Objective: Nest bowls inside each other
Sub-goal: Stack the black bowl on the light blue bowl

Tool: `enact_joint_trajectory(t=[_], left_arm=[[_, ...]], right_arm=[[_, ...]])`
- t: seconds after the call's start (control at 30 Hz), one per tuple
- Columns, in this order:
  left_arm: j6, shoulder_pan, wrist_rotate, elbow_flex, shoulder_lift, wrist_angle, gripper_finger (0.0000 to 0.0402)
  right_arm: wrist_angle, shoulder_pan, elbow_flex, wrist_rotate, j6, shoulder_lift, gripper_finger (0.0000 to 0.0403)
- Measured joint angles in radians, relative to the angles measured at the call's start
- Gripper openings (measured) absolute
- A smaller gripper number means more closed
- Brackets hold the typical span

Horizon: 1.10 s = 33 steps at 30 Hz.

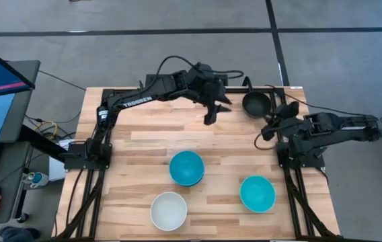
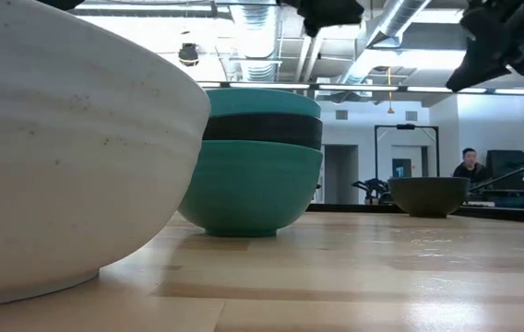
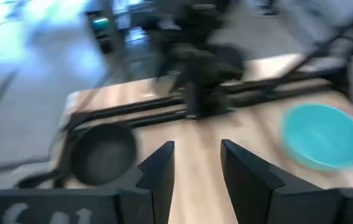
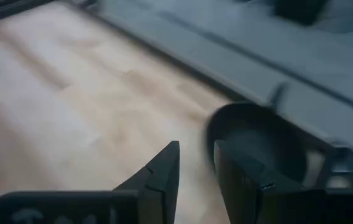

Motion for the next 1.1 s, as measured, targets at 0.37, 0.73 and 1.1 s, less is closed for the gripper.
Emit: enact_joint_trajectory(t=[0.37, 0.73, 1.1], left_arm=[[-0.02, 0.013, 0.222, 0.002, 0.0, 0.015, 0.0121], [-0.014, 0.01, -0.094, 0.002, 0.0, 0.032, 0.0121], [0.024, 0.011, -0.115, 0.002, 0.0, 0.034, 0.0121]], right_arm=[[0.038, -0.27, 0.0, -0.052, -0.075, 0.06, 0.0124], [0.111, -0.513, 0.0, -0.25, -0.371, 0.306, 0.0124], [0.164, -0.691, 0.0, -0.423, -0.703, 0.511, 0.0124]])
